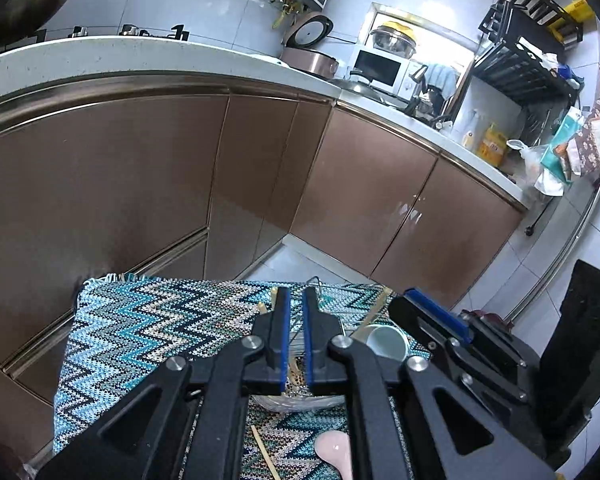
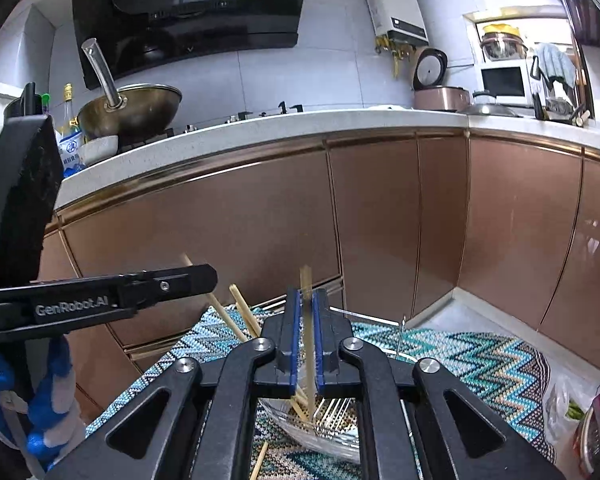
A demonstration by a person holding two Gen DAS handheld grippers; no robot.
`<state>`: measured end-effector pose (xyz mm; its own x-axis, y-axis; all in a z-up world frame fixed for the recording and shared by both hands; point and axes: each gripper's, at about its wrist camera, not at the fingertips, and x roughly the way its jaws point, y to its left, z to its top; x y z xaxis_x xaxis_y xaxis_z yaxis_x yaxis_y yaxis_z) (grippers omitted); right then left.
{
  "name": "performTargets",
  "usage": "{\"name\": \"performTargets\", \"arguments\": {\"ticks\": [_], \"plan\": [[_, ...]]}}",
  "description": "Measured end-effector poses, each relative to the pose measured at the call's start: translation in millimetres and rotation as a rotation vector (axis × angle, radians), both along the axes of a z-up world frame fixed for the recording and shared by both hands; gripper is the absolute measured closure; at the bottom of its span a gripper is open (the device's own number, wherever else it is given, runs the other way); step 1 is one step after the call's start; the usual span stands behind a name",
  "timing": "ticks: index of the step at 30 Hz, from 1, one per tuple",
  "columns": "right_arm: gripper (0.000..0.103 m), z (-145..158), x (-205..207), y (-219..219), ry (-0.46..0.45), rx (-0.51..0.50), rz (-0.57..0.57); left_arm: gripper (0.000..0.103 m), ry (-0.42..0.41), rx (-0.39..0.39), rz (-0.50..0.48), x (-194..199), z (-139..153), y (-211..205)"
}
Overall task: Organize utensils
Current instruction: 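Carry both held chopsticks up and over the wire basket, then open both grippers to drop the chopsticks into the basket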
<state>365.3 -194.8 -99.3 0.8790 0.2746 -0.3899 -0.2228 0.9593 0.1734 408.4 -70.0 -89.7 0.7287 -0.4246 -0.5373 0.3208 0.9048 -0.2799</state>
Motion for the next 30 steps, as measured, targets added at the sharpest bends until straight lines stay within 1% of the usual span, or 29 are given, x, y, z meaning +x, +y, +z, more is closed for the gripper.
{"name": "performTargets", "arguments": {"ticks": [2,4,6,7,8,9,11,12,14,15,17,19,20,25,27,30], "plan": [[0.070,2.7,-5.5,-3.1,-0.010,0.010,-0.006,0.096,-0.012,0.007,-0.006,-6.2,3.8,-1.5],[0.067,7.8,-13.4,-4.8,-0.022,0.019,-0.013,0.092,-0.030,0.017,-0.006,-15.5,9.9,-1.2],[0.064,12.1,-21.5,-5.9,-0.032,0.020,-0.017,0.075,-0.043,0.014,-0.003,-23.4,16.3,0.7],[0.059,15.1,-26.7,-6.6,-0.039,0.021,-0.021,0.073,-0.054,0.005,0.004,-30.4,20.0,3.9],[0.054,18.8,-34.2,-8.0,-0.051,0.027,-0.029,0.071,-0.060,0.001,0.009,-33.7,22.8,6.3],[0.052,21.1,-39.7,-8.8,-0.058,0.033,-0.033,0.071,-0.069,-0.003,0.013,-39.0,25.8,8.9],[0.041,26.7,-54.5,-11.8,-0.072,0.045,-0.054,0.068,-0.091,-0.005,0.028,-51.1,32.5,14.0],[0.037,29.8,-62.1,-13.1,-0.078,0.045,-0.067,0.066,-0.106,-0.006,0.038,-57.7,36.3,16.7],[0.026,36.9,-76.6,-15.6,-0.095,0.047,-0.088,0.064,-0.141,-0.012,0.054,-72.6,44.2,22.3],[0.023,40.0,-82.8,-16.6,-0.102,0.047,-0.095,0.064,-0.163,-0.016,0.064,-82.1,48.9,25.8],[0.010,48.3,-100.4,-18.3,-0.127,0.041,-0.125,0.062,-0.198,-0.026,0.082,-97.5,57.0,32.3],[0.004,55.5,-118.6,-20.8,-0.152,0.036,-0.156,0.057,-0.229,-0.031,0.102,-113.2,64.9,38.3],[0.001,58.1,-124.4,-21.7,-0.161,0.035,-0.166,0.056,-0.239,-0.035,0.107,-118.6,67.2,41.0],[0.000,73.3,-161.7,-28.2,-0.200,0.010,-0.246,0.055,-0.285,-0.044,0.127,-155.3,82.3,52.1],[0.000,77.9,-173.7,-31.3,-0.204,0.007,-0.276,0.050,-0.297,-0.036,0.127,-168.0,87.6,54.0],[0.000,87.4,-191.6,-32.3,-0.212,0.011,-0.303,0.048,-0.309,-0.019,0.124,-187.6,93.3,56.4]]}}
